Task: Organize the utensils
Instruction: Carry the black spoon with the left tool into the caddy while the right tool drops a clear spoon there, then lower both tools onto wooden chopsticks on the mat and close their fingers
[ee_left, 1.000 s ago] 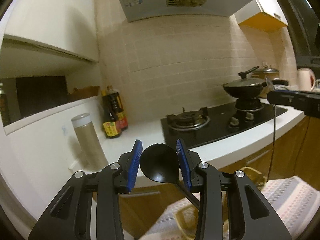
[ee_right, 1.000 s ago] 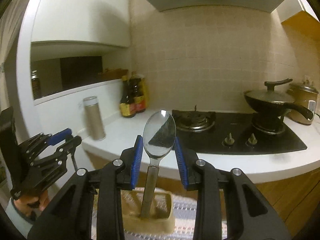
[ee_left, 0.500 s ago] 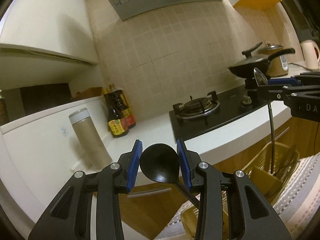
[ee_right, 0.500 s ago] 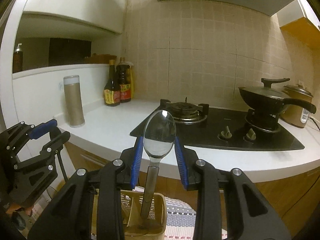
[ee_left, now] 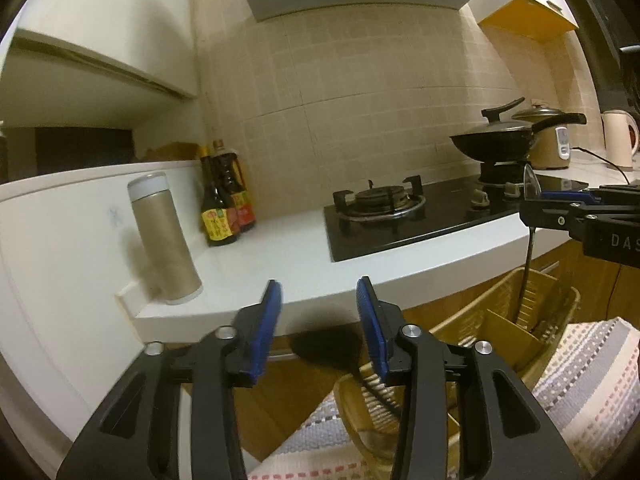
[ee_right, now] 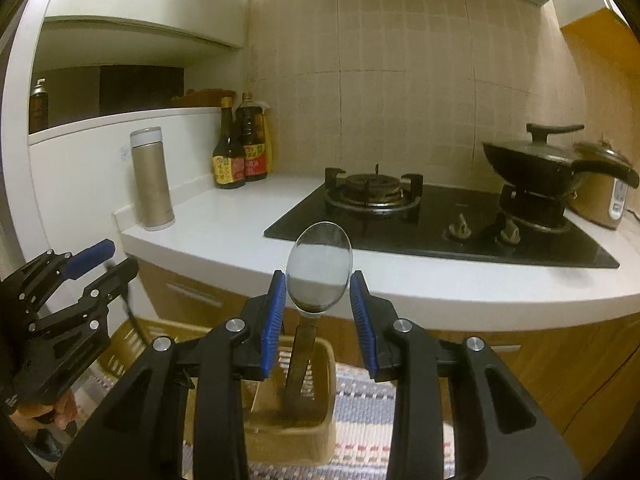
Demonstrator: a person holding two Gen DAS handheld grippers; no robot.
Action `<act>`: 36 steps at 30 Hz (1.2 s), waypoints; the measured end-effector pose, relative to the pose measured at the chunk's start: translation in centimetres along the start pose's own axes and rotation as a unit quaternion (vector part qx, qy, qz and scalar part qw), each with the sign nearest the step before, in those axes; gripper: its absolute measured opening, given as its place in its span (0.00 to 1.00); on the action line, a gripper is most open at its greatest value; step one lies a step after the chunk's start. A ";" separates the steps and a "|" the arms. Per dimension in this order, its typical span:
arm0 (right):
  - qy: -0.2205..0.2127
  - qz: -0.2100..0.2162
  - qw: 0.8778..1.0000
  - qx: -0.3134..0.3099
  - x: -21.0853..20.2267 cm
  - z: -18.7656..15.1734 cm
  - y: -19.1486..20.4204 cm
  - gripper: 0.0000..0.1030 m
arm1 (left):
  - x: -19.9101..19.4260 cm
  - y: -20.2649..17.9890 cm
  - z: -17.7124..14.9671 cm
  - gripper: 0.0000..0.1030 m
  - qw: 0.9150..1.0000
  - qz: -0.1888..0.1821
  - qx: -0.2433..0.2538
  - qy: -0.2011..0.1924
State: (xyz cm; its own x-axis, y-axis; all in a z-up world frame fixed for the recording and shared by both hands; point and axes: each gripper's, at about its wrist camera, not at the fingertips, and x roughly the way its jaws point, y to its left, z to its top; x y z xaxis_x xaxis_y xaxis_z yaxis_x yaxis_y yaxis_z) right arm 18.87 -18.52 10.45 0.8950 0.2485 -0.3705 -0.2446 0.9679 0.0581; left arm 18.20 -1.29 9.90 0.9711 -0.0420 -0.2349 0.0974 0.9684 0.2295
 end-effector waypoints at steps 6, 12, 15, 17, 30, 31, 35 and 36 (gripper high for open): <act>0.013 0.032 0.999 0.018 -2.3 -0.5 -0.4 0.49 | -2.1 1.6 0.9 0.58 0.998 -0.044 -0.045 0.003; 0.019 0.033 0.999 0.017 -5.8 -0.9 0.1 0.49 | -5.2 3.5 1.7 0.58 0.991 -0.086 -0.103 0.008; 0.027 0.041 0.999 0.012 -7.6 -1.0 0.5 0.49 | -7.2 3.9 2.1 0.58 0.987 -0.108 -0.119 0.010; 0.041 0.036 0.998 0.000 -8.5 -1.2 1.2 0.49 | -8.6 3.9 2.2 0.58 0.985 -0.115 -0.126 0.013; 0.186 0.031 0.982 0.008 -9.7 -6.6 3.1 0.49 | -10.5 1.6 -2.0 0.58 0.973 -0.148 -0.120 0.130; 0.201 0.033 0.979 0.017 -9.6 -7.1 2.9 0.49 | -10.1 1.3 -2.8 0.58 0.970 -0.153 -0.120 0.148; 0.269 0.035 0.961 0.053 -8.4 -9.5 1.7 0.49 | -8.4 0.3 -5.9 0.58 0.951 -0.171 -0.131 0.219; 0.283 0.033 0.957 0.058 -8.2 -10.0 1.4 0.49 | -7.9 0.2 -6.6 0.58 0.946 -0.176 -0.136 0.236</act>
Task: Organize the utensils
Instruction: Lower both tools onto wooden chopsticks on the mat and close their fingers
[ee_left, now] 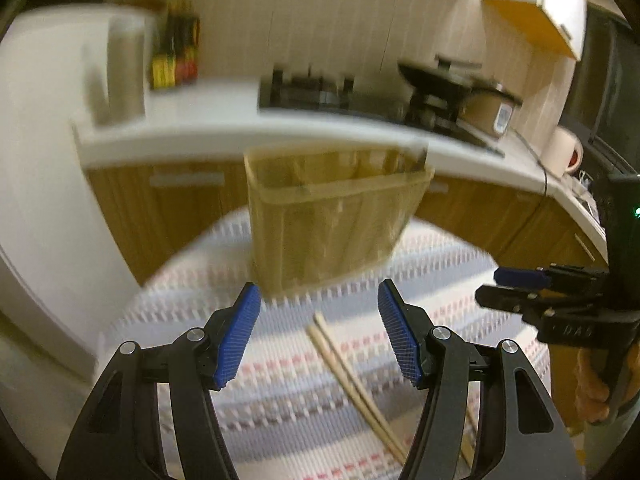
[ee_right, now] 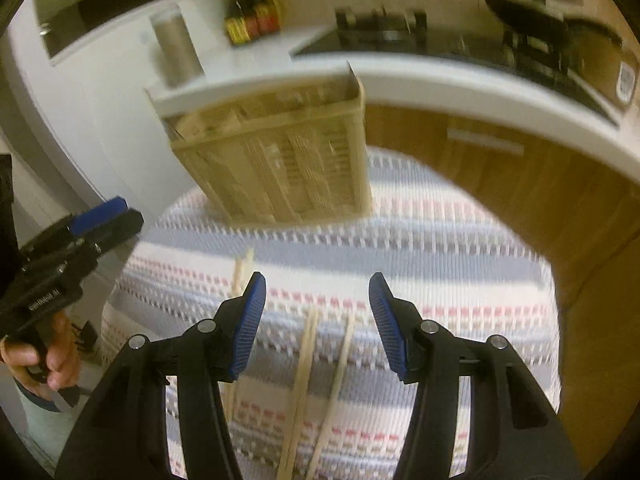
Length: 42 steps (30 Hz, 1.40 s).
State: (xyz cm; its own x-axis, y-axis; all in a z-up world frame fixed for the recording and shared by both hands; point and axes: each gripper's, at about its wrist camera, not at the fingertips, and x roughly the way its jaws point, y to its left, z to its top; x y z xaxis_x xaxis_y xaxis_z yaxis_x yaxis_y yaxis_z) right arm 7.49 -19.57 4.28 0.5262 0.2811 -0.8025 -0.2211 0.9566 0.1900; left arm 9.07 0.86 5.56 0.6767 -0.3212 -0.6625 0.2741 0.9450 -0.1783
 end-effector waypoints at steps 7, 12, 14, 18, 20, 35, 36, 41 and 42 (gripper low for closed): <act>0.062 0.003 0.998 0.026 2.7 -1.9 -1.6 0.48 | 5.9 2.8 -2.6 0.54 0.990 -0.043 -0.068 0.115; 0.088 0.002 0.996 0.026 4.2 -2.8 -1.8 0.39 | 8.1 3.1 -3.5 0.49 0.987 -0.036 -0.062 0.141; 0.098 0.001 0.995 0.029 4.8 -3.0 -1.9 0.38 | 8.7 3.0 -3.6 0.48 0.987 -0.033 -0.059 0.145; 0.117 0.013 0.992 0.046 5.6 -3.3 -2.8 0.37 | 9.4 2.7 -3.5 0.40 0.987 -0.011 -0.047 0.151; 0.128 0.017 0.990 0.051 6.1 -3.5 -3.3 0.37 | 9.8 2.6 -3.6 0.39 0.987 -0.007 -0.045 0.155; 0.162 -0.008 0.986 0.031 8.4 -3.3 -2.9 0.37 | 13.3 -1.1 -2.9 0.34 0.983 0.060 0.026 0.171; 0.162 -0.010 0.986 0.031 8.6 -3.2 -2.9 0.37 | 13.4 -1.5 -2.9 0.34 0.983 0.068 0.034 0.170; 0.167 -0.015 0.985 0.030 9.1 -3.0 -2.9 0.37 | 13.8 -2.9 -3.0 0.29 0.979 0.084 0.065 0.172; 0.167 -0.015 0.985 0.029 9.2 -3.1 -3.1 0.37 | 13.8 -3.1 -3.0 0.27 0.979 0.081 0.068 0.175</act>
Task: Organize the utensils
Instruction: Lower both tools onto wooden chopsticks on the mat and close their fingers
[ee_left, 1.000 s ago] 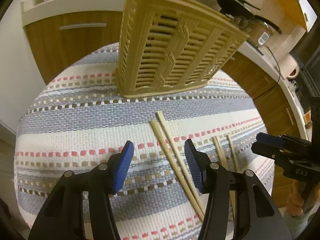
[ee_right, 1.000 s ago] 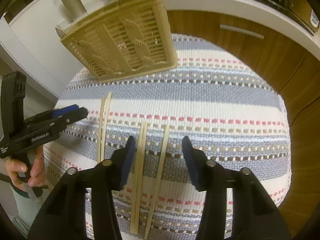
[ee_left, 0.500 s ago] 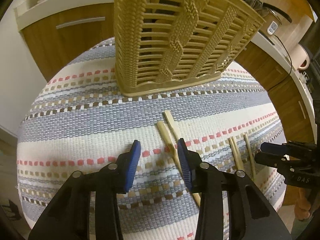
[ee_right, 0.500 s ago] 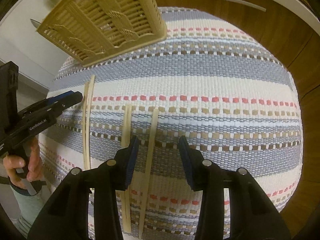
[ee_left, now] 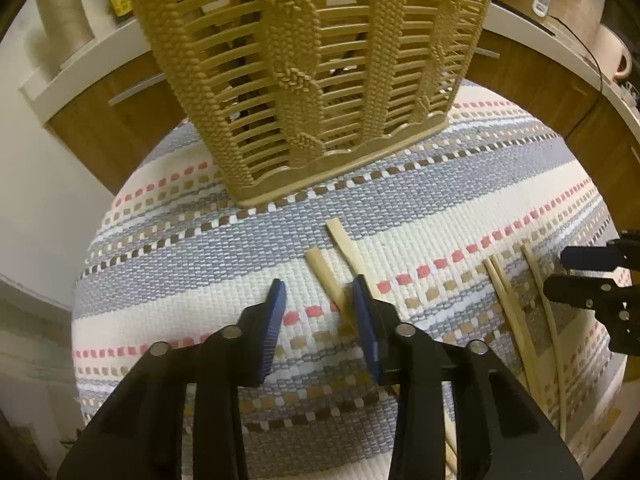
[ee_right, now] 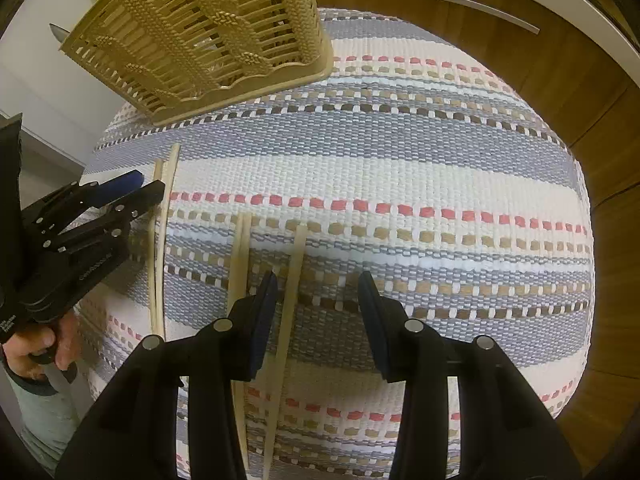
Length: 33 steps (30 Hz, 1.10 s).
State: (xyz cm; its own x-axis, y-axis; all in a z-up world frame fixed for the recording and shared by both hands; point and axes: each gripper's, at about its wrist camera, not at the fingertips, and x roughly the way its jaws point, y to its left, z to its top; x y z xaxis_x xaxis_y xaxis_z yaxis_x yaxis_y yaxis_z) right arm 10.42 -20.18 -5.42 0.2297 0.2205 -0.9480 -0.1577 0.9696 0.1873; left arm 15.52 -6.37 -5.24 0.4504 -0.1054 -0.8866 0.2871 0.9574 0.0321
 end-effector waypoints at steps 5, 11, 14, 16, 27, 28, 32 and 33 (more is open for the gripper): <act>0.004 -0.003 1.000 -0.003 0.0 0.0 -0.5 0.37 | -0.4 -0.4 -0.3 0.13 1.000 -0.003 0.030 0.008; 0.009 0.003 1.000 0.001 -0.4 -0.1 -1.3 0.36 | -0.7 -0.6 -1.0 0.08 0.998 -0.009 0.060 0.007; 0.010 0.003 1.000 0.003 -0.8 0.0 -1.8 0.35 | -0.7 -0.3 -1.2 0.05 0.998 -0.011 0.064 0.009; 0.013 0.004 1.000 0.004 -0.8 0.0 -1.9 0.35 | -0.9 0.1 -1.6 0.04 0.998 -0.019 0.056 0.011; 0.025 -0.001 1.000 -0.008 -0.1 -0.1 -0.1 0.27 | -1.8 3.1 -1.9 0.06 0.998 -0.047 0.026 0.036; 0.026 -0.005 1.000 -0.012 0.0 -0.1 0.2 0.27 | -1.9 3.1 -1.9 0.06 0.998 -0.049 0.025 0.037; 0.025 -0.048 0.998 -0.041 0.3 -0.4 1.7 0.20 | -2.1 3.1 -1.9 0.17 0.998 -0.041 0.034 0.043; 0.026 -0.055 0.997 -0.047 0.4 -0.5 2.1 0.20 | -2.2 3.1 -1.9 0.20 0.998 -0.038 0.037 0.042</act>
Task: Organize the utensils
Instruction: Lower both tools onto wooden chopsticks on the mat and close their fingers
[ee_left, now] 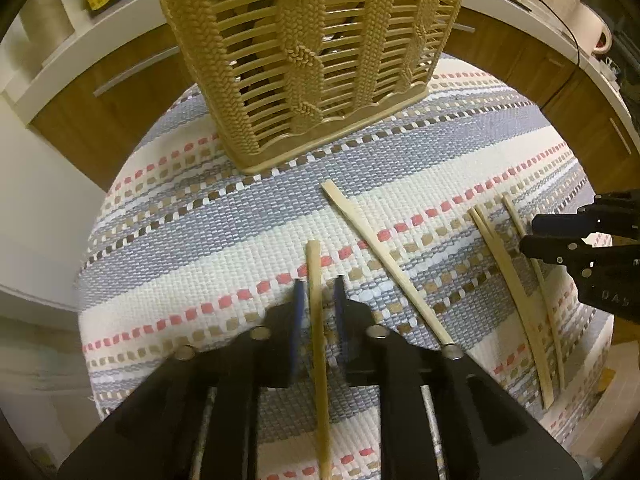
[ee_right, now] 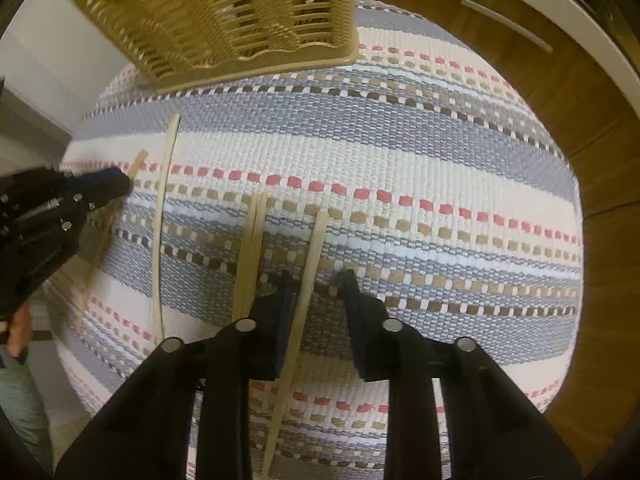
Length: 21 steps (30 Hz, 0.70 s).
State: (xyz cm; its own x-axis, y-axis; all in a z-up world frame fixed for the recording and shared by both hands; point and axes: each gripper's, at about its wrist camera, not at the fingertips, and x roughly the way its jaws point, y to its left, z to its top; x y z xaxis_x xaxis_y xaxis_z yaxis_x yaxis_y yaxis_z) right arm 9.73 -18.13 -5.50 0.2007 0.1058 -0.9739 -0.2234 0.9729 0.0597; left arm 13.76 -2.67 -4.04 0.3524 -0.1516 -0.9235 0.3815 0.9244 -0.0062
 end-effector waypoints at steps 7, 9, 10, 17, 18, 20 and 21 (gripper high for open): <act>0.004 -0.035 0.998 -0.044 0.2 -0.4 2.8 0.06 | 1.1 -1.5 0.4 0.20 0.999 0.022 0.030 0.018; 0.001 -0.040 0.998 -0.053 0.2 -0.5 3.5 0.05 | 1.0 -2.0 0.3 0.08 0.999 0.023 0.039 0.015; 0.001 -0.040 0.998 -0.053 0.1 -0.6 3.6 0.05 | 0.9 -2.2 0.1 0.04 0.999 0.024 0.038 0.011; -0.026 -0.003 0.998 -0.049 -1.4 -1.9 2.7 0.04 | -1.3 -2.1 -1.4 0.04 0.998 -0.012 -0.001 -0.064; -0.034 0.003 0.998 -0.050 -1.8 -2.1 2.7 0.04 | -1.9 -1.9 -1.5 0.04 0.997 -0.021 -0.007 -0.076; -0.053 0.011 0.997 -0.050 -3.1 -2.6 2.5 0.04 | -3.9 -1.2 -1.9 0.04 0.992 -0.043 -0.025 -0.113; -0.062 0.015 0.997 -0.050 -3.7 -2.8 2.3 0.04 | -4.7 -1.1 -2.0 0.04 0.990 -0.050 -0.030 -0.126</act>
State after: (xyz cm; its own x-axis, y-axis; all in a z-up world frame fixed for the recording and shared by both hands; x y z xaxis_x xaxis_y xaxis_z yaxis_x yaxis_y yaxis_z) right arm 5.77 -16.90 -2.39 0.3078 0.1647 -0.9371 -0.3232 0.9444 0.0598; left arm 9.95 -2.21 -0.44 0.5209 -0.3190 -0.7918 0.3762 0.9184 -0.1225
